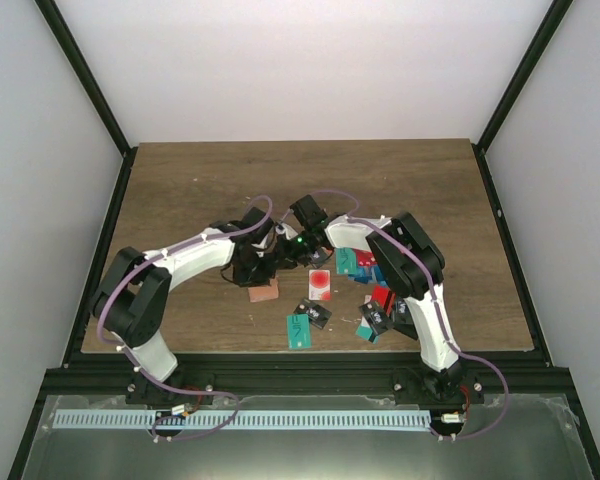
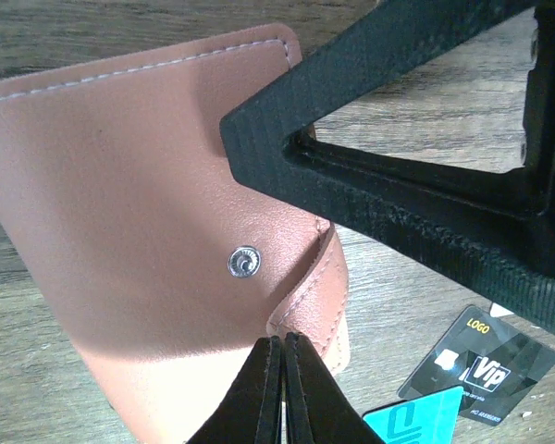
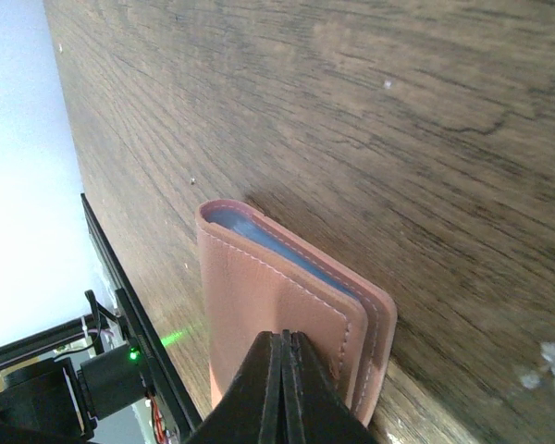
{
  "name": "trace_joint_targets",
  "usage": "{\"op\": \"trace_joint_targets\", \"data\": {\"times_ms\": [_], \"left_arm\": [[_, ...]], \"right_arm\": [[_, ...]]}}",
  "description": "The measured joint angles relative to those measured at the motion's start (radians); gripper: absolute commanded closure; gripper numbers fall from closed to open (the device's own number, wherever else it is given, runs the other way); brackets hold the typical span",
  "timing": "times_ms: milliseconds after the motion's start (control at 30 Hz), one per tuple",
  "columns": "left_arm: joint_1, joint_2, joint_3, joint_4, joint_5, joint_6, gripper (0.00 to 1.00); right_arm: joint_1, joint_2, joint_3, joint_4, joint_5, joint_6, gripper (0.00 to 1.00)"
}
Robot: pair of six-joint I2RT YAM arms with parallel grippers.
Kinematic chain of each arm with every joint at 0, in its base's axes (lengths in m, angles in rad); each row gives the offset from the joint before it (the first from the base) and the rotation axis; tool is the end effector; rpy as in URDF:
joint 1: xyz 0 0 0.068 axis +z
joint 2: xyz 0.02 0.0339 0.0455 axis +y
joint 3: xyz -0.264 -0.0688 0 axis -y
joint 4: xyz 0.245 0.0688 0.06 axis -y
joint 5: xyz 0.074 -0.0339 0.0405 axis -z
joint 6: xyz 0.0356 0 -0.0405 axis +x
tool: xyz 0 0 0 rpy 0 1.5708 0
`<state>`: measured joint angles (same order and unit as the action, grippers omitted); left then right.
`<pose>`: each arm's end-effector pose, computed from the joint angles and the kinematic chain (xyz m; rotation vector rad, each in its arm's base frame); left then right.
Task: Put the credit cards into the card holder
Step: Close the card holder at the center of the board.
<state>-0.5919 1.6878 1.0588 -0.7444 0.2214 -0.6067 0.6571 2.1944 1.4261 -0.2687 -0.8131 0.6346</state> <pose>0.2492 -0.1770 0.1735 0.0111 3.0706 -0.4533 0.3343 0.2905 0.1159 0.3509 -2.7173 -1.3834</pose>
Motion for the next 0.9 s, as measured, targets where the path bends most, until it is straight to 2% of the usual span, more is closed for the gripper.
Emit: {"op": "trace_joint_targets", "data": {"times_ms": [467,900], "left_arm": [[-0.005,-0.01,0.063,-0.021,-0.055,0.108,0.96],[-0.005,-0.018,-0.047,0.093,-0.102,0.154,0.96]], "right_arm": [[-0.002,-0.001,-0.02,0.035,-0.012,-0.014,0.99],[-0.002,-0.012,-0.049,0.077,-0.011,-0.014,0.99]]}}
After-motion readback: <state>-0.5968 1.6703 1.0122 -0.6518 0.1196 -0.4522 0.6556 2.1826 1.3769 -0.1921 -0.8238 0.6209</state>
